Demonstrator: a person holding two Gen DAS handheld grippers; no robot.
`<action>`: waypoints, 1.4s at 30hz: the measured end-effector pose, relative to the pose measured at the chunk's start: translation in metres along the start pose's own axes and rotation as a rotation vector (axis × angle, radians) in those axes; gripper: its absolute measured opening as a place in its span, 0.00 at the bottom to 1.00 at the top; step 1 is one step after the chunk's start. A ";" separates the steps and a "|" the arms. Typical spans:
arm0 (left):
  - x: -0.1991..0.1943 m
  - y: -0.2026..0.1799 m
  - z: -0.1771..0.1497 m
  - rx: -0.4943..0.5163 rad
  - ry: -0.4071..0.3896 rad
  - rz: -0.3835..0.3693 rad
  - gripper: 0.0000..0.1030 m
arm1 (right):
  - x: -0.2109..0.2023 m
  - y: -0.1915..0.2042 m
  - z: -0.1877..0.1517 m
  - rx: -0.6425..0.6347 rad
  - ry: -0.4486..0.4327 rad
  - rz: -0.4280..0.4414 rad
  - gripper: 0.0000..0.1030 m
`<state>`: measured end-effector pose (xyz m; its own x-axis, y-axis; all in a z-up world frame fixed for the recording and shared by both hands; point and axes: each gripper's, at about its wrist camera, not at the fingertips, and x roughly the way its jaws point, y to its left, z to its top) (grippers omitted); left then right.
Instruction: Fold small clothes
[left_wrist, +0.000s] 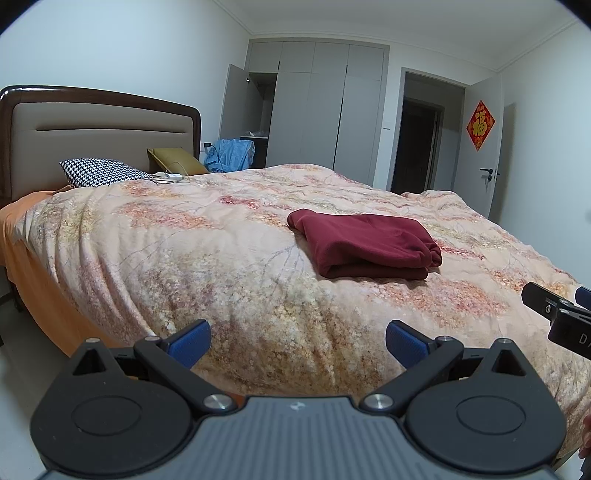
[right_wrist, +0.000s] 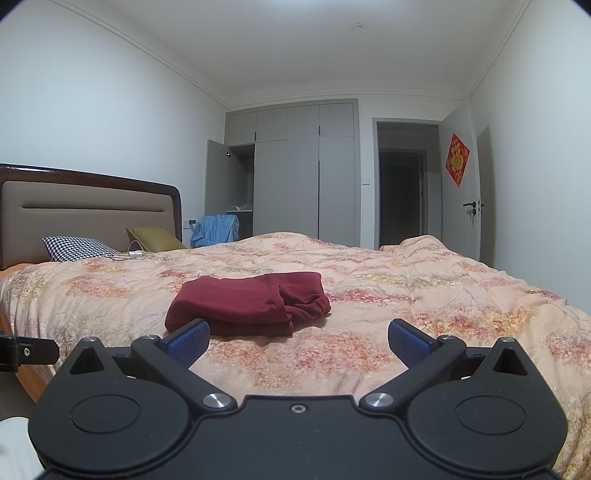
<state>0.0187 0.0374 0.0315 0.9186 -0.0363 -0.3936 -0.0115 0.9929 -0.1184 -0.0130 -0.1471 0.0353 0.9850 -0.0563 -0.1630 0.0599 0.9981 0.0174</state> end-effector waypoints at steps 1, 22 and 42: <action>0.000 0.000 0.000 0.000 0.000 0.000 1.00 | 0.000 0.000 0.000 0.000 0.000 0.000 1.00; 0.000 -0.001 0.000 0.000 0.001 0.000 1.00 | 0.000 0.000 0.001 0.001 0.001 0.000 1.00; -0.003 -0.008 0.001 0.007 0.004 0.037 1.00 | 0.000 0.000 0.000 0.003 0.002 -0.001 1.00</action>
<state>0.0166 0.0293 0.0348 0.9161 0.0003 -0.4010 -0.0430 0.9943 -0.0975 -0.0131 -0.1473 0.0354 0.9847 -0.0573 -0.1646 0.0615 0.9979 0.0203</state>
